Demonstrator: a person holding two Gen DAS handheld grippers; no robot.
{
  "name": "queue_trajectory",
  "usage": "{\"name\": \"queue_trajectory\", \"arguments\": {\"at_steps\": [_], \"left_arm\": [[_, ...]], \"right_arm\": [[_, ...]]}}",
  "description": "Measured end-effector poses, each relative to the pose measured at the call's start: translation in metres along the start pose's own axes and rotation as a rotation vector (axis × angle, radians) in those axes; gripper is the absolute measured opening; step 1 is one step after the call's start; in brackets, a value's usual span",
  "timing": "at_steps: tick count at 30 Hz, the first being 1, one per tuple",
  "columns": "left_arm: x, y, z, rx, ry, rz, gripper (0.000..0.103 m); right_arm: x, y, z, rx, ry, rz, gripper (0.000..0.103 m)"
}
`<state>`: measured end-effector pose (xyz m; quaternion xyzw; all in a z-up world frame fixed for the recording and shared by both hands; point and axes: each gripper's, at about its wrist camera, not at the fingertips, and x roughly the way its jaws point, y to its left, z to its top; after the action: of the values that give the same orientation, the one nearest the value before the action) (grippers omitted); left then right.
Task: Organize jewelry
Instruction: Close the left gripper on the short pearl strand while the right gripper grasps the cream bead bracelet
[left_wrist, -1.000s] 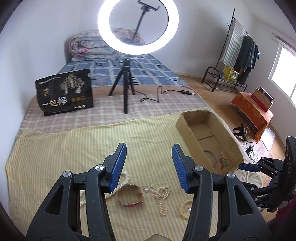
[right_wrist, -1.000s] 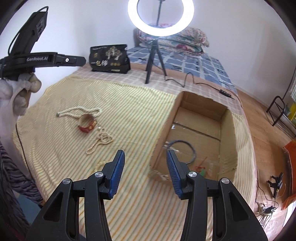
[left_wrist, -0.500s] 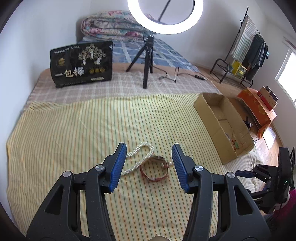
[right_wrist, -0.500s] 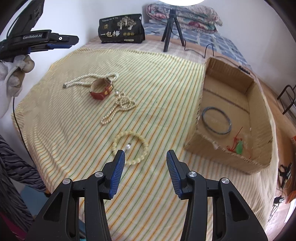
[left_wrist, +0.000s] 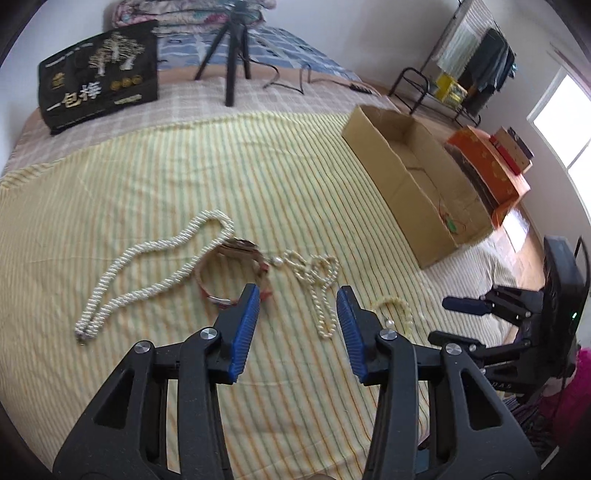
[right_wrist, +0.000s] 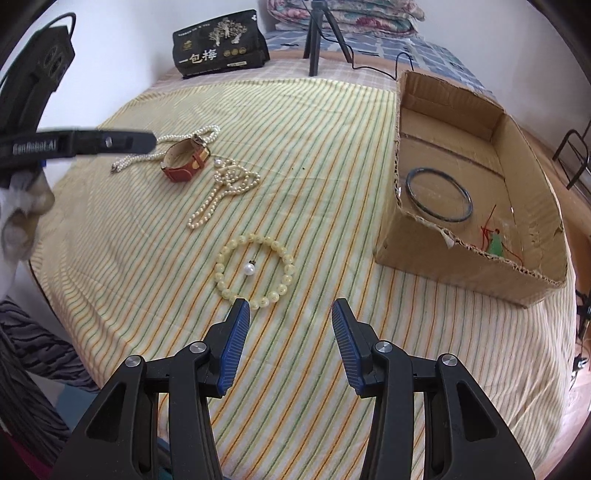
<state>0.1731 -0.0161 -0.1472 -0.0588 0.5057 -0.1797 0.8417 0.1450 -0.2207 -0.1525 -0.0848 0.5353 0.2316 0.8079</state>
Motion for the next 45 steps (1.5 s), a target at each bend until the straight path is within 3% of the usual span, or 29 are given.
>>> {"name": "queue_trajectory", "arguments": {"at_steps": [10, 15, 33, 39, 41, 45], "left_arm": [[0.045, -0.024, -0.008, 0.028, 0.088, 0.021, 0.044], [0.057, -0.018, -0.006, 0.018, 0.096, 0.068, 0.044], [0.084, -0.021, 0.007, 0.017, 0.096, 0.087, 0.044], [0.089, -0.023, 0.008, 0.036, 0.084, 0.129, 0.030], [0.089, -0.023, 0.008, 0.041, 0.081, 0.139, 0.020], [0.089, -0.023, 0.007, 0.046, 0.074, 0.142, 0.012]], "right_arm": [[0.014, -0.006, 0.005, 0.055, 0.019, 0.045, 0.033], [0.020, -0.004, 0.007, 0.048, 0.029, 0.034, 0.032], [0.035, 0.003, 0.018, 0.012, 0.051, -0.007, 0.030], [0.039, 0.005, 0.021, 0.005, 0.057, -0.013, 0.029], [0.040, 0.005, 0.021, 0.004, 0.057, -0.014, 0.027], [0.042, 0.006, 0.022, 0.007, 0.056, -0.012, 0.013]]}}
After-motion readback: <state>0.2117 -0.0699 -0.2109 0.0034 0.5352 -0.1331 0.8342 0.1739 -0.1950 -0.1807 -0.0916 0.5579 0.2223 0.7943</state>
